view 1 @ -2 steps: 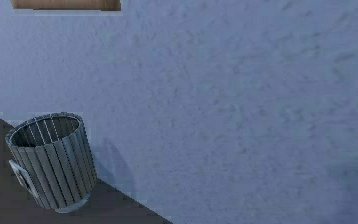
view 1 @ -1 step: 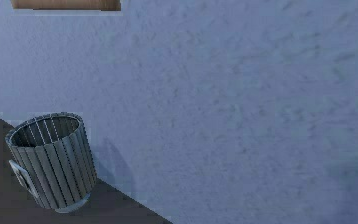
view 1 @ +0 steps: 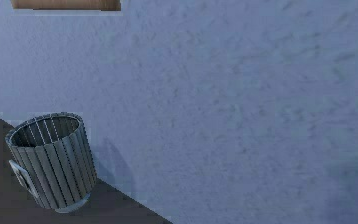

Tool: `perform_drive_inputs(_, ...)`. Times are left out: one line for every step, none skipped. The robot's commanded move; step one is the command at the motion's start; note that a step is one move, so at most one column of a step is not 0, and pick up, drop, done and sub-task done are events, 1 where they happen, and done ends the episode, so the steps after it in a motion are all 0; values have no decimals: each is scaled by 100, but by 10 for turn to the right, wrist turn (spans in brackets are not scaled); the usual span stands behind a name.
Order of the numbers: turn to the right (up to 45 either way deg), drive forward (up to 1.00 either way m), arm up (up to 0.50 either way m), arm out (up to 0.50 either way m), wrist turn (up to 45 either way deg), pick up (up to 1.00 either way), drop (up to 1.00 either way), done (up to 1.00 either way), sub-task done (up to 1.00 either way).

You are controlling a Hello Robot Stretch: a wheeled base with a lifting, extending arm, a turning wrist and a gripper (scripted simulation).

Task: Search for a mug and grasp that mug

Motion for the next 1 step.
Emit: perform_drive_inputs(0, 0, 0, 0, 0, 0, 0, 100, 0)
